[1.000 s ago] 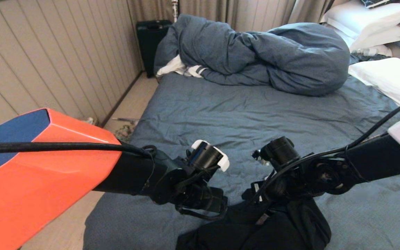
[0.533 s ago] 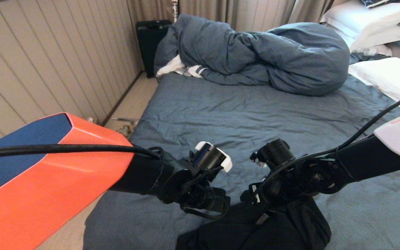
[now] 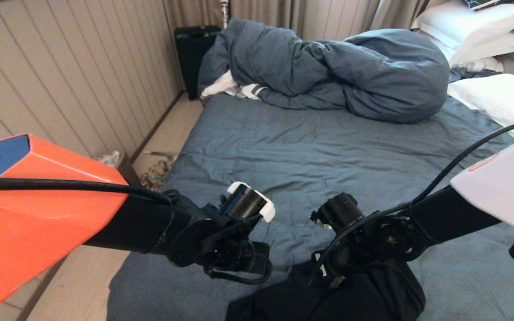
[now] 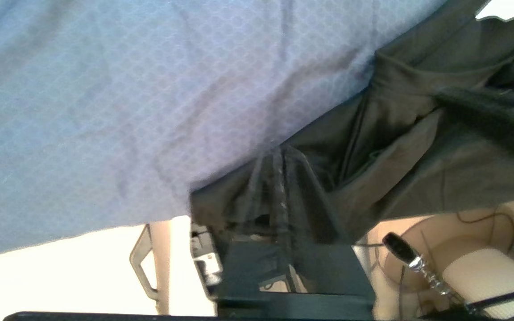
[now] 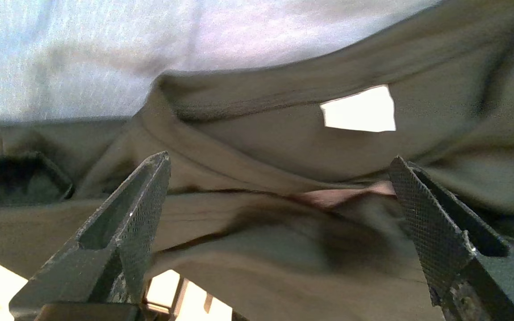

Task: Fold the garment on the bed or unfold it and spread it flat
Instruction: Unford the black T-shirt

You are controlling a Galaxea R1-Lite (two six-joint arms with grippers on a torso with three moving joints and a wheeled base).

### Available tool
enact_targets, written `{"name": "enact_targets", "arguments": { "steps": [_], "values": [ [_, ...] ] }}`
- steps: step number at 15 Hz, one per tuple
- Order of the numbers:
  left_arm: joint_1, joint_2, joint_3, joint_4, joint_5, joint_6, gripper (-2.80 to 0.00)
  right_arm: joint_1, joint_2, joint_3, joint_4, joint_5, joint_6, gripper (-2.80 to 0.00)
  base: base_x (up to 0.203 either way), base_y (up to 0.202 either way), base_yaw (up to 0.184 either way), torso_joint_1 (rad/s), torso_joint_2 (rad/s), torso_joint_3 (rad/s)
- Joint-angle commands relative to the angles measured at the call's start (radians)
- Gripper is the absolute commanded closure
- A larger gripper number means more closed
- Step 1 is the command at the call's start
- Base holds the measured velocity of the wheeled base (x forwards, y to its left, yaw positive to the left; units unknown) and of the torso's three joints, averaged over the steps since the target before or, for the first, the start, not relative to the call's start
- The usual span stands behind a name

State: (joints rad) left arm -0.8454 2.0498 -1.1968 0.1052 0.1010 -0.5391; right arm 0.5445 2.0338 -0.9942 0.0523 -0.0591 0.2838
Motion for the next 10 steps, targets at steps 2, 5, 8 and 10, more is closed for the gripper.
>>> {"name": "enact_targets", "arguments": {
  "steps": [2, 5, 8, 10],
  "values": [
    [0.006, -0.055, 0.05, -0.03, 0.002, -0.007, 0.0, 0.017, 0.032, -0.022, 0.001, -0.005, 0.001, -2.8, 0.0, 0.0, 0.0, 0.0, 0.0, 0.0],
    [0.005, -0.059, 0.056, -0.032, 0.002, -0.018, 0.0, 0.017, 0.048, -0.054, 0.003, -0.006, 0.001, -2.8, 0.0, 0.0, 0.0, 0.0, 0.0, 0.0],
    [0.005, -0.051, 0.057, -0.032, 0.0, -0.018, 0.0, 0.046, 0.061, -0.092, 0.009, -0.008, 0.0, -2.8, 0.0, 0.0, 0.0, 0.0, 0.0, 0.0],
    [0.005, -0.058, 0.066, -0.032, -0.001, -0.018, 0.0, 0.069, 0.069, -0.079, 0.009, -0.008, 0.001, -2.8, 0.0, 0.0, 0.0, 0.0, 0.0, 0.0]
  ]
}}
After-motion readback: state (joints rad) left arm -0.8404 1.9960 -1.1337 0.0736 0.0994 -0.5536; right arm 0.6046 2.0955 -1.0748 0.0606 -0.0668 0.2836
